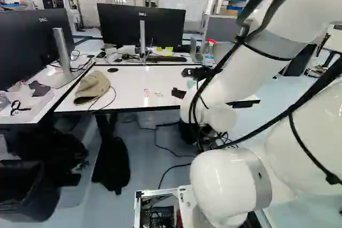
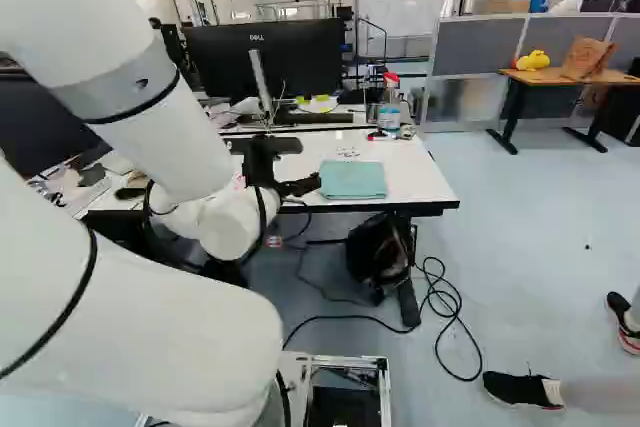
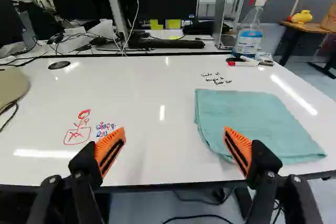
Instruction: Clean the table with the green towel
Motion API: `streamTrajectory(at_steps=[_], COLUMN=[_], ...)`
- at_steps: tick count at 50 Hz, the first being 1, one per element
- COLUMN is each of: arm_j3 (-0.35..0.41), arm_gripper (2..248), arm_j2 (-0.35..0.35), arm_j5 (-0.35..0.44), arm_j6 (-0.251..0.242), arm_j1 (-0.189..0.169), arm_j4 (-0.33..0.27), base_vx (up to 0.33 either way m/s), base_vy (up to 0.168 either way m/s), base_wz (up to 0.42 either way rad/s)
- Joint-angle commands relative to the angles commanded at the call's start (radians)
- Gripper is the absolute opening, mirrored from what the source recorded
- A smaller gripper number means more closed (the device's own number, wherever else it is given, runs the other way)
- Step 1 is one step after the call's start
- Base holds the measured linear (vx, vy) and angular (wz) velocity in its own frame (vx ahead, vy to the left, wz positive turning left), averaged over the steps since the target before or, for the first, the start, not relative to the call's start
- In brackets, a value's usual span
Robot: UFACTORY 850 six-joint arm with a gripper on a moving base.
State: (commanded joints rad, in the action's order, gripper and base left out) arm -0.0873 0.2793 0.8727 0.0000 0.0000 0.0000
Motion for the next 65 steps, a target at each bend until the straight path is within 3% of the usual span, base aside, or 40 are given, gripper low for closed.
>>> streamTrajectory(at_steps=[42,65], arm_j3=[-0.001,-0.068], arm_gripper=[247,247], arm_j2=[0.001,-0.016], arm_j5=[0.0,0.0], arm_j6=[0.0,0.0], arm_j1=[-0.003,-0.078], arm_j4=[0.0,0.0], base_vx=[0.0,0.0], base_vy=[0.0,0.0], base_wz=[0.0,0.0])
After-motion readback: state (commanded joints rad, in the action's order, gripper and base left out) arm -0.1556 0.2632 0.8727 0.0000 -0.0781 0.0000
